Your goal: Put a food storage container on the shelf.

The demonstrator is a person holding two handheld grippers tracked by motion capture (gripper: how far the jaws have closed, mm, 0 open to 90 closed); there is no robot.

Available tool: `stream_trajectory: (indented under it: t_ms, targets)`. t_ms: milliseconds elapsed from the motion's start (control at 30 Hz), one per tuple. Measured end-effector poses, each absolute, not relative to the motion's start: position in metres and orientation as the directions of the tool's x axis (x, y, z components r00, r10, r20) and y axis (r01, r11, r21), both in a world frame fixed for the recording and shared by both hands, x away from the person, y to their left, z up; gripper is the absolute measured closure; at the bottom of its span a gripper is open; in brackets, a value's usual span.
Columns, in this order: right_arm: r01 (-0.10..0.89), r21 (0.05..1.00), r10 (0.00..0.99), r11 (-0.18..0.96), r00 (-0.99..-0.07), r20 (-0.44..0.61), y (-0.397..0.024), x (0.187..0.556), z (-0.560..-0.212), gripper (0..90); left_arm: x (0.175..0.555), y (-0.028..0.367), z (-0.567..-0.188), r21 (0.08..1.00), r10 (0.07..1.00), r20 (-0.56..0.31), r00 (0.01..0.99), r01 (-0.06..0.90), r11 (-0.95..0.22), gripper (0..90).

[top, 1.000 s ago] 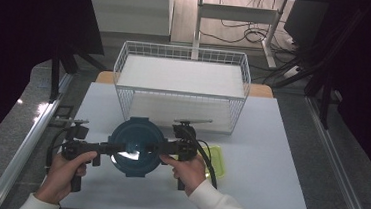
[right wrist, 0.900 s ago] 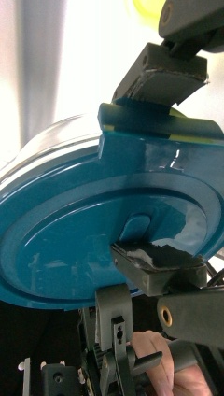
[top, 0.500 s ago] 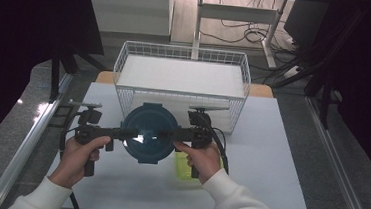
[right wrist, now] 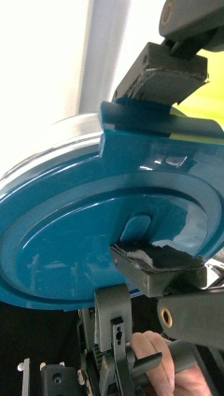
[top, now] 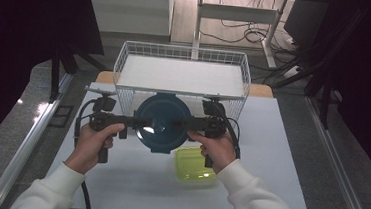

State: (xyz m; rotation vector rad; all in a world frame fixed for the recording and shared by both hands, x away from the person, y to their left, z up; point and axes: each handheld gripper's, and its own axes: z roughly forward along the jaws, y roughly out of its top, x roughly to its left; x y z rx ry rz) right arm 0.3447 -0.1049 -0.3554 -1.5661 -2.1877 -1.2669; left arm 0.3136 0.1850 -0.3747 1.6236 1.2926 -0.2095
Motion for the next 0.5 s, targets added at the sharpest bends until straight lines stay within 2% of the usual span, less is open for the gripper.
stream_trajectory:
  t_ms: [500]
  targets:
    - [0.829, 0.554, 0.708, 0.074, -0.434, 0.557, -0.123, 0.364, -0.330, 27.7, 0.340, 0.169, -0.349, 0.602, 0.626, -0.646, 0.438, 0.796, 0.064, 37.8]
